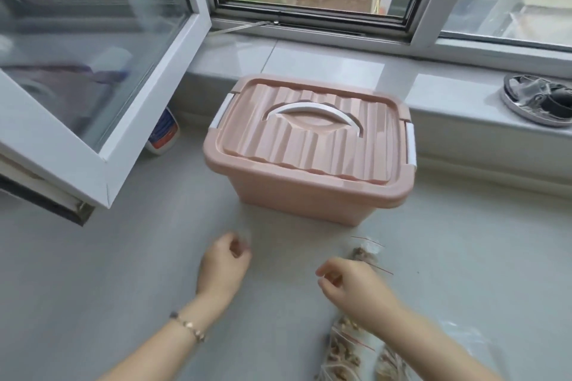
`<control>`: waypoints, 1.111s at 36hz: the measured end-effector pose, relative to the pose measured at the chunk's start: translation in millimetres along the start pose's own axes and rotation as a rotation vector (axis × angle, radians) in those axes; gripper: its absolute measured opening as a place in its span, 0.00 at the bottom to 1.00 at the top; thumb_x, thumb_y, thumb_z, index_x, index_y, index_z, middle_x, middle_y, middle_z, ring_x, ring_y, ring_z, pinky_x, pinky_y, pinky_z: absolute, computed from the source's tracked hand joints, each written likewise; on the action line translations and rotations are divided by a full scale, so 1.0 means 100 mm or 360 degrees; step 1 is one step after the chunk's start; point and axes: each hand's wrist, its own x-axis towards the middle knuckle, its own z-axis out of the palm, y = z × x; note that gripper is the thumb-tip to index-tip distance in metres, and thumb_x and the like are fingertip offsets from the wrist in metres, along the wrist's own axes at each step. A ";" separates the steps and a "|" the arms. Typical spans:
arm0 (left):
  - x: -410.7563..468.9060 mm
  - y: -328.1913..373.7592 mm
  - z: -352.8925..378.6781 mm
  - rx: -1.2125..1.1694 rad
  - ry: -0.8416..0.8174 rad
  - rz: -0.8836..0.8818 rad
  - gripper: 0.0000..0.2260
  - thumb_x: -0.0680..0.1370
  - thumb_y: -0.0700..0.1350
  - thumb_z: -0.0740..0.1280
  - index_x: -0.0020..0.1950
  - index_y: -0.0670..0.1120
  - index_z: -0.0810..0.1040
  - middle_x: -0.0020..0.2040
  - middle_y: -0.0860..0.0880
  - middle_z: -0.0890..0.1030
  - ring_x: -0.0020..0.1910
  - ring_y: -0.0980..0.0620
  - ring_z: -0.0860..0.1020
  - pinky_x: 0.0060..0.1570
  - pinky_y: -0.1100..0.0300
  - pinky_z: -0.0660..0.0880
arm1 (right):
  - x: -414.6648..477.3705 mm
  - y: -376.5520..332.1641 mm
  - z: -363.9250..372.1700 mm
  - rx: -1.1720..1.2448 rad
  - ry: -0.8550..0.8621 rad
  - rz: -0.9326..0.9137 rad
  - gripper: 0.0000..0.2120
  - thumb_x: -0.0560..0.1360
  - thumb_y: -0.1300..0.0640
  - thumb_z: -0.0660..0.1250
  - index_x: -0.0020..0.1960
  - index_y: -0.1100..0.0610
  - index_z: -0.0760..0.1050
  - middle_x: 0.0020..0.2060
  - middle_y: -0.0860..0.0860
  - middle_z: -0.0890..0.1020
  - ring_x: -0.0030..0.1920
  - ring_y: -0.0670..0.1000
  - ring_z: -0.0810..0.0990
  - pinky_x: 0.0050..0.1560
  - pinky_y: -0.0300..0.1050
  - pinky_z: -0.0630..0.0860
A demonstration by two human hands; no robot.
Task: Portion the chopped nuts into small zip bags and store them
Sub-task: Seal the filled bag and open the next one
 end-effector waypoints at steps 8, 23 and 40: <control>-1.10 0.81 -0.10 -0.0925 -0.0397 -0.0143 0.09 0.72 0.34 0.69 0.38 0.30 0.72 0.24 0.48 0.73 0.22 0.55 0.70 0.22 0.64 0.68 | -0.65 -0.06 -0.23 0.0389 0.0295 -0.0193 0.05 0.75 0.56 0.64 0.47 0.50 0.78 0.37 0.40 0.79 0.45 0.40 0.78 0.45 0.30 0.73; -2.22 1.65 0.18 -0.1642 -0.0980 -0.0049 0.13 0.68 0.42 0.69 0.45 0.34 0.82 0.45 0.36 0.83 0.47 0.44 0.82 0.43 0.61 0.79 | -1.93 0.51 -0.60 0.1141 0.0682 -0.0058 0.06 0.68 0.57 0.74 0.44 0.50 0.82 0.40 0.47 0.84 0.42 0.43 0.83 0.46 0.42 0.80; -2.56 1.89 0.43 -0.1350 -0.0999 0.0002 0.04 0.70 0.40 0.70 0.35 0.43 0.82 0.34 0.47 0.83 0.35 0.53 0.81 0.31 0.65 0.75 | -2.33 0.87 -0.70 0.1271 0.0450 -0.0084 0.09 0.74 0.61 0.67 0.43 0.50 0.84 0.40 0.46 0.85 0.44 0.46 0.83 0.45 0.38 0.78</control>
